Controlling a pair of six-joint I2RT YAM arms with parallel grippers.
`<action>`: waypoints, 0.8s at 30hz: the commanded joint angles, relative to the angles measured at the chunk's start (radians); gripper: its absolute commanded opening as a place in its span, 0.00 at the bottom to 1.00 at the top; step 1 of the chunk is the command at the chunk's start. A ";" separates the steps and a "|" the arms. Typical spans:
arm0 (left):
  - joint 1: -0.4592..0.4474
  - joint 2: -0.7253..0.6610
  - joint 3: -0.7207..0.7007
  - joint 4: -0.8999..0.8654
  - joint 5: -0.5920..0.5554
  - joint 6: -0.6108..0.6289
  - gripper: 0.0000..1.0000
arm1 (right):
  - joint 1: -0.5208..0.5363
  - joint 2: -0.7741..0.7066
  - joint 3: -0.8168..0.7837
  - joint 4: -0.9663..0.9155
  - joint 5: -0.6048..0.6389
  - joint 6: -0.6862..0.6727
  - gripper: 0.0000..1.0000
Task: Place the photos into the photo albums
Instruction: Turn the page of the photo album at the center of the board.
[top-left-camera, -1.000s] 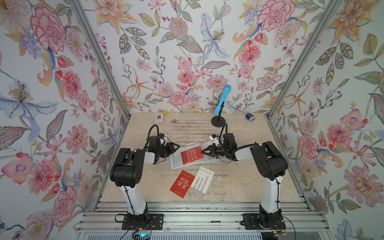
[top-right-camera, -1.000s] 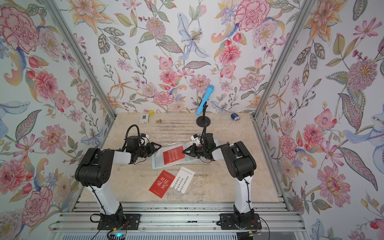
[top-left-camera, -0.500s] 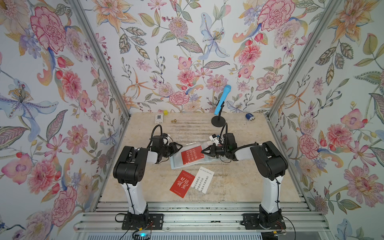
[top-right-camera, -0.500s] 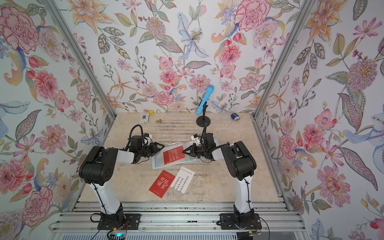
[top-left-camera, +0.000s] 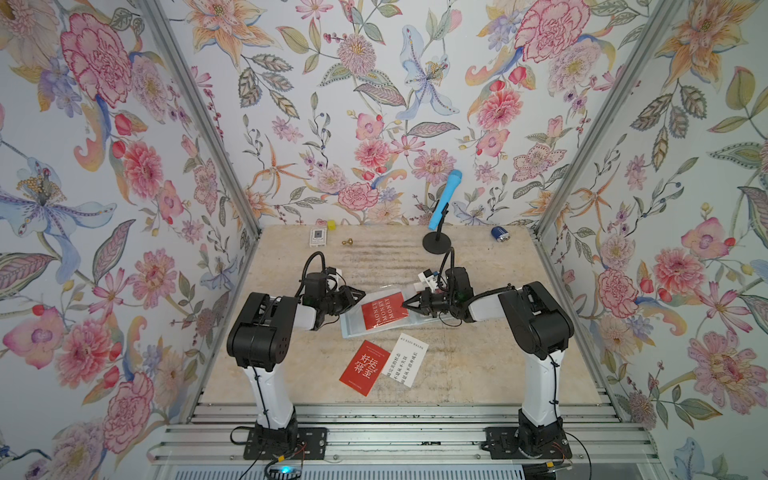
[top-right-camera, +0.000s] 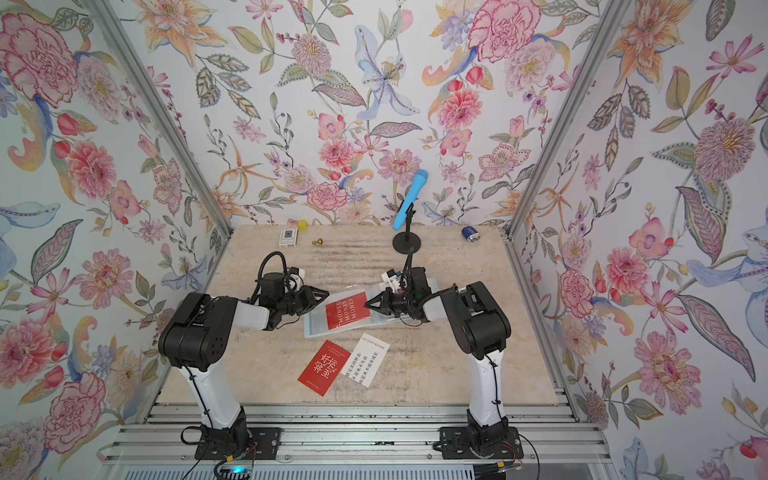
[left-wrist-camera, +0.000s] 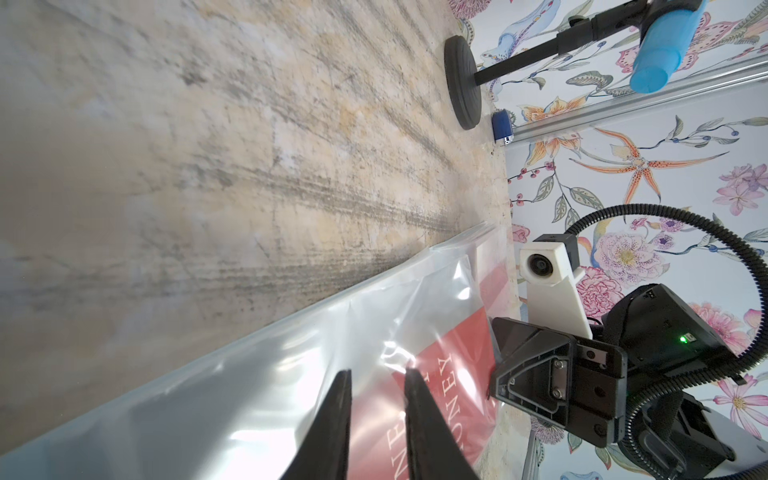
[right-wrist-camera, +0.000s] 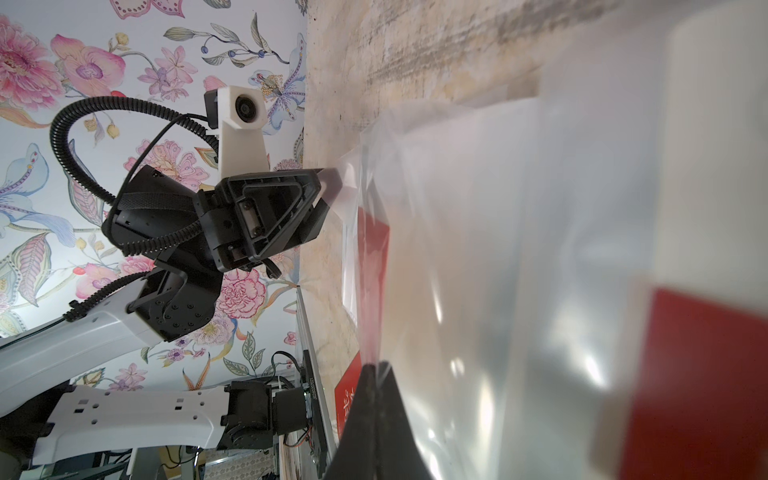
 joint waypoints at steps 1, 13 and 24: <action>-0.008 0.005 0.015 -0.055 -0.028 0.052 0.30 | -0.006 0.009 0.006 0.047 -0.012 0.012 0.00; -0.008 -0.005 0.033 -0.180 -0.103 0.154 0.21 | -0.002 0.013 0.012 0.047 -0.012 0.016 0.00; -0.007 -0.070 0.073 -0.262 -0.113 0.184 0.00 | -0.013 -0.029 -0.005 -0.044 0.068 -0.037 0.30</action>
